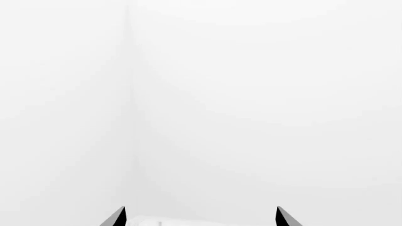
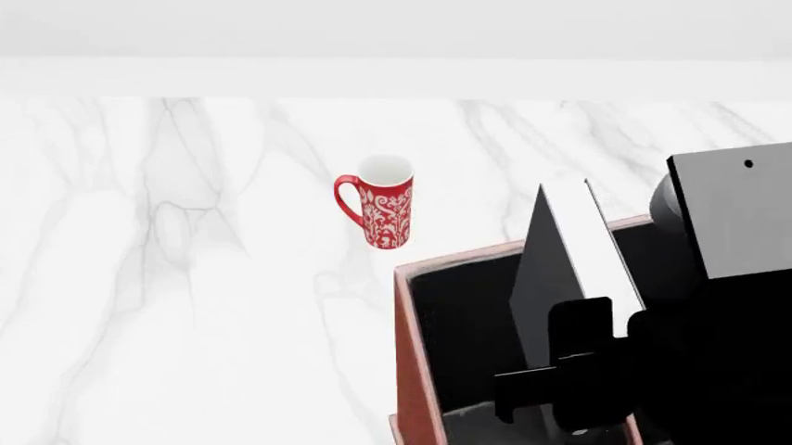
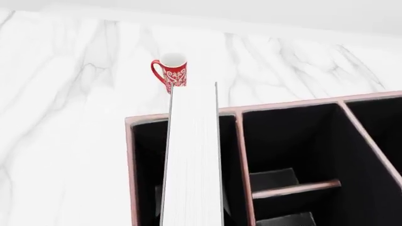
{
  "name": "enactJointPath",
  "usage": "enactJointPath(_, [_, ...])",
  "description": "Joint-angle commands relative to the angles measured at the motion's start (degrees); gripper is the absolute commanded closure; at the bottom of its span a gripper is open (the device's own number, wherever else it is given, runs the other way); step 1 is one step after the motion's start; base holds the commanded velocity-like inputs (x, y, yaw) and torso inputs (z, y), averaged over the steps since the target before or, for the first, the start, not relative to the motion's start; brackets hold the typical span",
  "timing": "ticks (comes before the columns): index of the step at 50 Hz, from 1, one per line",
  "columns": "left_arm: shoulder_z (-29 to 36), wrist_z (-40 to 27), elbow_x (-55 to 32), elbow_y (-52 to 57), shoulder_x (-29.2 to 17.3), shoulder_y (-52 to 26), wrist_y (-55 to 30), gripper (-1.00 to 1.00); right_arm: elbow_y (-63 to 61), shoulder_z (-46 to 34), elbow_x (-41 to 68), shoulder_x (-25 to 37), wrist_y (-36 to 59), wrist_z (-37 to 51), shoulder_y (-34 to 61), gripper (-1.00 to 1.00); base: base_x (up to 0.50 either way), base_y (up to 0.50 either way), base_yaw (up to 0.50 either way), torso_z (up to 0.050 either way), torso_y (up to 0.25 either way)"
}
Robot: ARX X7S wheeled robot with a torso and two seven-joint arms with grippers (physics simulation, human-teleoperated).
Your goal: Pick up the book and place it in the left compartment of the caddy.
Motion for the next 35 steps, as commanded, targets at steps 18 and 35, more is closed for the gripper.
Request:
enactJointPath(18, [0.1, 0.0, -0.1, 0.3, -0.2, 0.4, 0.4, -1.00, 5.6, -1.6, -11.0, -4.3, 3.1, -6.4, -0.9, 1.00, 0.00, 0.00, 0.00, 0.000, 0.001])
enactJointPath(35, [0.1, -0.1, -0.3, 0.4, -0.4, 0.3, 0.4, -1.00, 8.2, -3.2, -17.5, -6.5, 3.8, -10.4, -2.7, 1.00, 0.00, 0.00, 0.00, 0.001, 0.001])
